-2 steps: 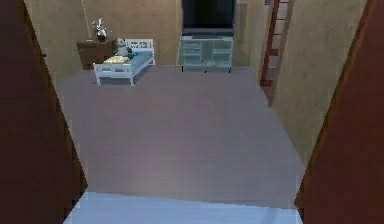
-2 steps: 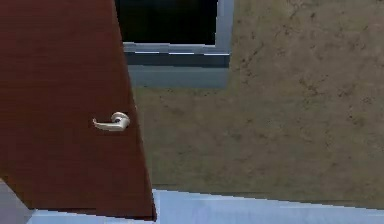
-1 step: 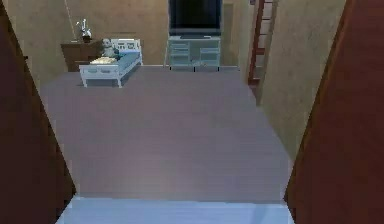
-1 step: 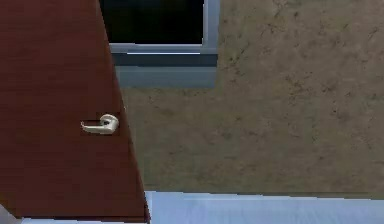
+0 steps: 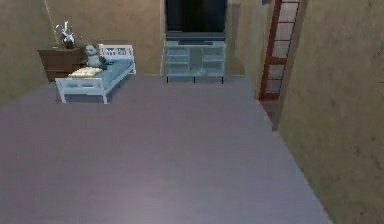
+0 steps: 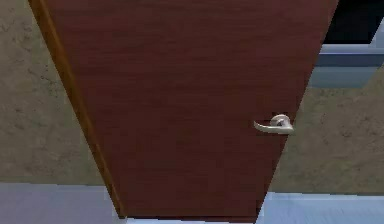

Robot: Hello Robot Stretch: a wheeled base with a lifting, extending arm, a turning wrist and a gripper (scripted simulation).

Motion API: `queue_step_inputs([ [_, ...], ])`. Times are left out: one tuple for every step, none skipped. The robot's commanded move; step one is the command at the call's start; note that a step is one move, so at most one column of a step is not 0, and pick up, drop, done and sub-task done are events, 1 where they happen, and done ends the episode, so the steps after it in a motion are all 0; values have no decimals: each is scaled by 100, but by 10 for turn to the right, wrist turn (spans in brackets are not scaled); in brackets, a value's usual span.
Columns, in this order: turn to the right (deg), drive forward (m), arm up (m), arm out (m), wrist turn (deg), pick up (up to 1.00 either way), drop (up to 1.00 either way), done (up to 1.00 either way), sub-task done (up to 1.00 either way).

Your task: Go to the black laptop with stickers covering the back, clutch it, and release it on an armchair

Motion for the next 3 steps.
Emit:
queue_step_inputs([
  [210, 0, 0, 0, 0, 0, 0, 0, 0],
  [0, 70, 0, 0, 0, 0, 0, 0, 0],
  [-60, 0, 0, 0, 0, 0, 0, 0, 0],
])
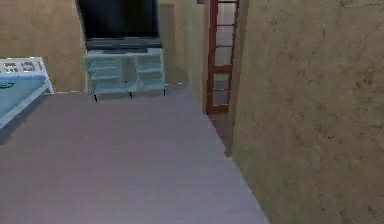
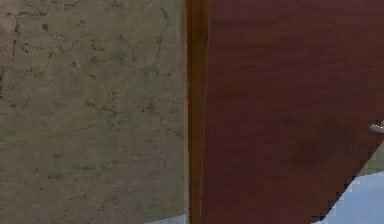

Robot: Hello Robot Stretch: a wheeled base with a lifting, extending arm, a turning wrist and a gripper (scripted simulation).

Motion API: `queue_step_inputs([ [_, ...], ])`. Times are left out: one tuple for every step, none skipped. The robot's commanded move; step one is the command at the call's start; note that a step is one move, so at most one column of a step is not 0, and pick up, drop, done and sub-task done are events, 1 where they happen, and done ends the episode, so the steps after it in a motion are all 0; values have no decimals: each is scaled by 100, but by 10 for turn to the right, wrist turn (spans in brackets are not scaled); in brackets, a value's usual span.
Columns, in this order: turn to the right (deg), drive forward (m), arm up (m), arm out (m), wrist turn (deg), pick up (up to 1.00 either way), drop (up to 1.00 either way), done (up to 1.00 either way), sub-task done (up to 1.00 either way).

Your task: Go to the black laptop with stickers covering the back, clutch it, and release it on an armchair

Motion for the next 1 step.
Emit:
queue_step_inputs([
  [0, 100, 0, 0, 0, 0, 0, 0, 0],
])
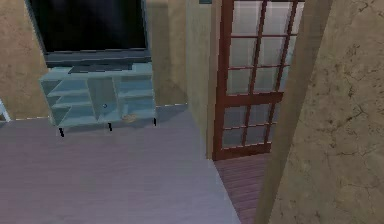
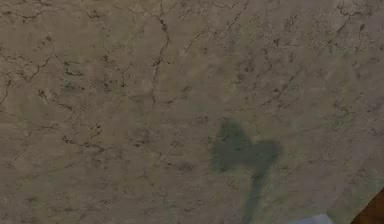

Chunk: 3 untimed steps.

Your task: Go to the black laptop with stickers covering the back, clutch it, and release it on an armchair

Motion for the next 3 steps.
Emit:
queue_step_inputs([
  [-30, 0, 0, 0, 0, 0, 0, 0, 0],
  [0, 80, 0, 0, 0, 0, 0, 0, 0],
  [0, 25, 0, 0, 0, 0, 0, 0, 0],
])
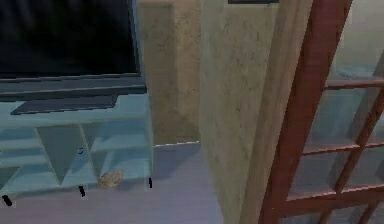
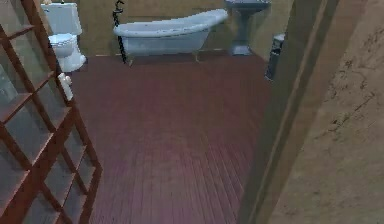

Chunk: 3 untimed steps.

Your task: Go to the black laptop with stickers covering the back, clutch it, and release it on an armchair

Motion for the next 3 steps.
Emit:
queue_step_inputs([
  [450, 0, 0, 0, 0, 0, 0, 0, 0],
  [420, 0, 0, 0, 0, 0, 0, 0, 0],
  [0, 75, 0, 0, 0, 0, 0, 0, 0],
])
